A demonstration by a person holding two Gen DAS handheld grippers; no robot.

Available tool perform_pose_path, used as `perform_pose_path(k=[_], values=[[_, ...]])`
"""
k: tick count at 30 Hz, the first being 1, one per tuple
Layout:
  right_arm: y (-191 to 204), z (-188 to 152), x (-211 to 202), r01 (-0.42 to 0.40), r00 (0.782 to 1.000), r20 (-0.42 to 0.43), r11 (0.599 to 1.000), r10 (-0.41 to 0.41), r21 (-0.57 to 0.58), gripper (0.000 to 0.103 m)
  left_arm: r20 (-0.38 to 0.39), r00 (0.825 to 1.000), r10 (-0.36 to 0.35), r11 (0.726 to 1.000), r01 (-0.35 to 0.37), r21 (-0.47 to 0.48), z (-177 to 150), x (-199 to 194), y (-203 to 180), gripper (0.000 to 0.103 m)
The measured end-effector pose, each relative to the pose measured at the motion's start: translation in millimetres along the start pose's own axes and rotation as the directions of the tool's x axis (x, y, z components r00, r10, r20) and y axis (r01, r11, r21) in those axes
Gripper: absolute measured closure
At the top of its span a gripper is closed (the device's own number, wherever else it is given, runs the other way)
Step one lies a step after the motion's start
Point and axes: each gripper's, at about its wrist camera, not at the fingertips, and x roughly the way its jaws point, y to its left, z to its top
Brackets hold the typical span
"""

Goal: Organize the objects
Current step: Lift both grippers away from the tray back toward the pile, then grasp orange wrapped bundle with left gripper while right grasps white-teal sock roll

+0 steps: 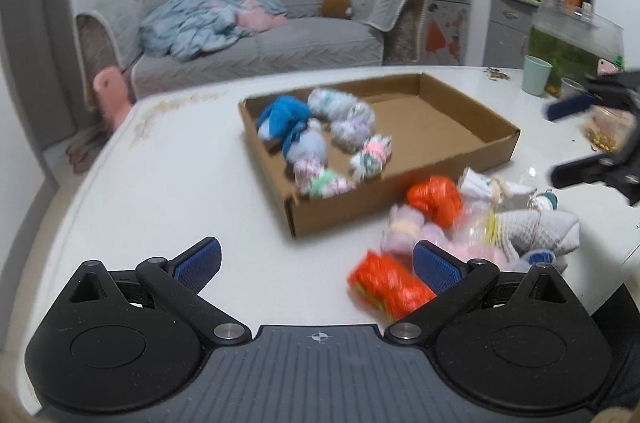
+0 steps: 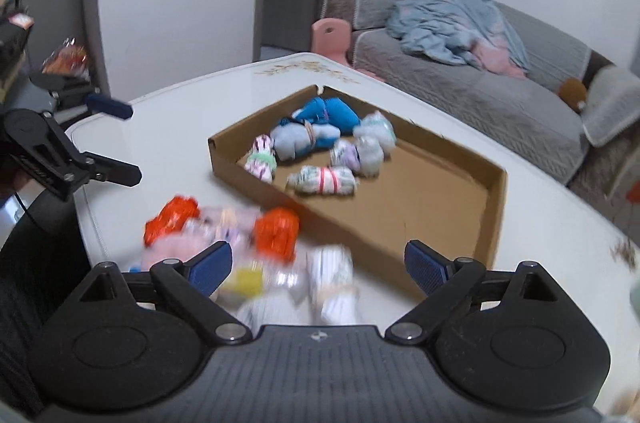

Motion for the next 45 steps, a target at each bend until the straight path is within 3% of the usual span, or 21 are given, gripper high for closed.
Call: perform_pose_path(k=[7,13,16,20,26,31,38,45], values=[[-20,-53,-10,0.049,0.998,0.022,0.979,-0.054,0.197,0.01,-0.034,0.998,0.06,0.994,-0.062,-0.086,-24,18,-13,0.001],[-44,-65,8,0.09,0.995,0.003,0.944,-0.096,0.317,0.01,-0.033,0.997,0.074,0.994,-0.077,-0.072,-22,30,-15,0.0],[-45,-67,17,0.089,0.996,-0.012,0.942,-0.09,0.322,0.01,-0.03,0.992,0.124,0.991,-0.126,-0.037,-19,30,-11,0.0],[-43,-71,29,0.108,0.994,-0.04,0.936,-0.1,0.335,0.01,-0.047,0.968,0.247,0.969,-0.246,0.015,-19,34,-2,0.001],[-39,-76,32,0.144,0.989,-0.072,0.926,-0.127,0.349,0.012,-0.035,0.987,0.154,0.988,-0.155,-0.024,-14,23,-7,0.001],[-36,-81,31,0.148,0.988,-0.086,0.923,-0.126,0.355,0.034,-0.054,0.996,0.069,0.997,-0.071,-0.025,-12,32,-25,0.001],[-42,-89,26,0.131,0.991,-0.078,0.926,-0.11,0.355,0.042,-0.08,0.996,0.043,0.998,-0.047,-0.052,-13,46,-25,0.001],[-43,-92,22,0.092,0.996,-0.044,0.937,-0.082,0.336,0.051,-0.106,0.994,0.005,0.999,-0.01,-0.053,-25,56,-19,0.021]])
